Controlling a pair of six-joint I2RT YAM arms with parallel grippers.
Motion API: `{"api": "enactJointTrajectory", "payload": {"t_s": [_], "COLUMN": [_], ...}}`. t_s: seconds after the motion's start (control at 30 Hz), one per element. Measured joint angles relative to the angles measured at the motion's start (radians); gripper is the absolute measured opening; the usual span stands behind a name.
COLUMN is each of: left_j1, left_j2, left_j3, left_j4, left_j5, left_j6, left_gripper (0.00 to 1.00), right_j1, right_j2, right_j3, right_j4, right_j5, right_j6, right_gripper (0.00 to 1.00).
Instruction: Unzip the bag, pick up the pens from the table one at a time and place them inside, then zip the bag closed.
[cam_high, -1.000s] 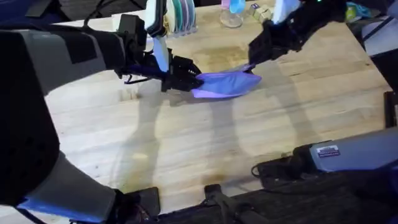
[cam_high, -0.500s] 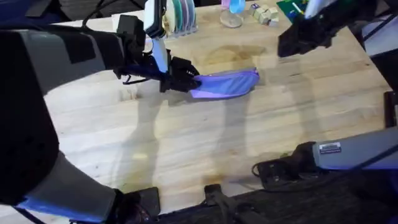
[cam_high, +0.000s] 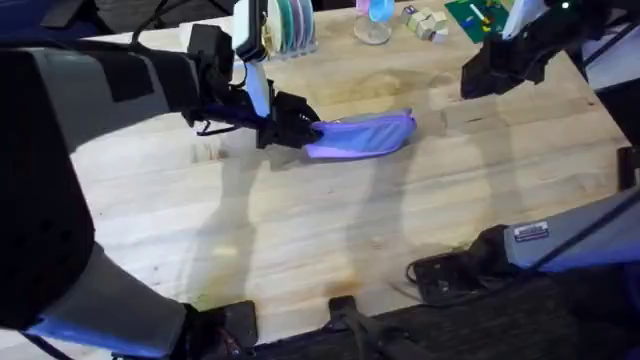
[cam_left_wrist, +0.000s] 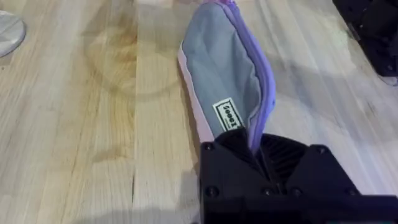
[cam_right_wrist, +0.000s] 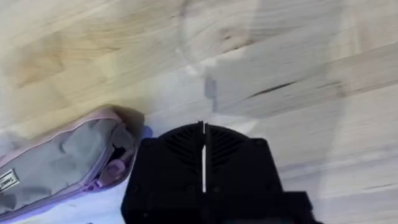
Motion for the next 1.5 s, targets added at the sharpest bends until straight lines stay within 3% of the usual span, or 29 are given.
{"api": "enactJointTrajectory", "payload": {"t_s": [0.27, 0.3, 0.33, 0.43, 0.47, 0.73, 0.8, 0.93, 0.97, 1.33, 1.5], "left_j1": [0.000, 0.000, 0.000, 0.000, 0.000, 0.000, 0.001, 0.013, 0.016, 0.018, 0.018], "left_j2": [0.000, 0.000, 0.000, 0.000, 0.000, 0.000, 0.000, 0.000, 0.000, 0.000, -0.023], "left_j3": [0.000, 0.000, 0.000, 0.000, 0.000, 0.000, 0.000, 0.000, 0.000, 0.000, -0.001], "left_j4": [0.000, 0.000, 0.000, 0.000, 0.000, 0.000, 0.000, 0.004, 0.003, 0.007, 0.003], "left_j5": [-0.001, -0.001, -0.001, -0.001, -0.002, -0.003, -0.002, 0.005, 0.005, -0.005, -0.074], "left_j6": [0.000, 0.000, 0.000, 0.000, 0.000, 0.000, 0.006, 0.000, -0.003, -0.003, -0.003], "left_gripper": [0.043, 0.043, 0.043, 0.043, 0.043, 0.044, 0.219, 0.862, 0.958, 0.995, 0.995], "right_j1": [0.023, 0.034, 0.073, 0.123, 0.142, 0.251, 0.271, 0.288, 0.288, 0.288, 0.288], "right_j2": [-0.109, -0.128, -0.185, -0.239, -0.257, -0.386, -0.415, -0.450, -0.453, -0.454, -0.455], "right_j3": [0.000, 0.000, 0.000, 0.000, 0.000, 0.000, 0.000, 0.000, 0.000, 0.000, 0.000], "right_j4": [-0.036, -0.041, -0.063, -0.082, -0.085, -0.099, -0.100, -0.101, -0.101, -0.101, -0.107], "right_j5": [-0.020, -0.023, -0.027, -0.030, -0.030, -0.030, -0.030, -0.031, -0.030, -0.030, -0.030], "right_j6": [-0.003, -0.003, -0.016, -0.023, -0.029, -0.040, -0.040, -0.040, -0.040, -0.040, -0.040], "right_gripper": [0.033, 0.079, 0.475, 0.889, 0.970, 0.997, 0.997, 0.997, 0.997, 0.998, 0.997]}}
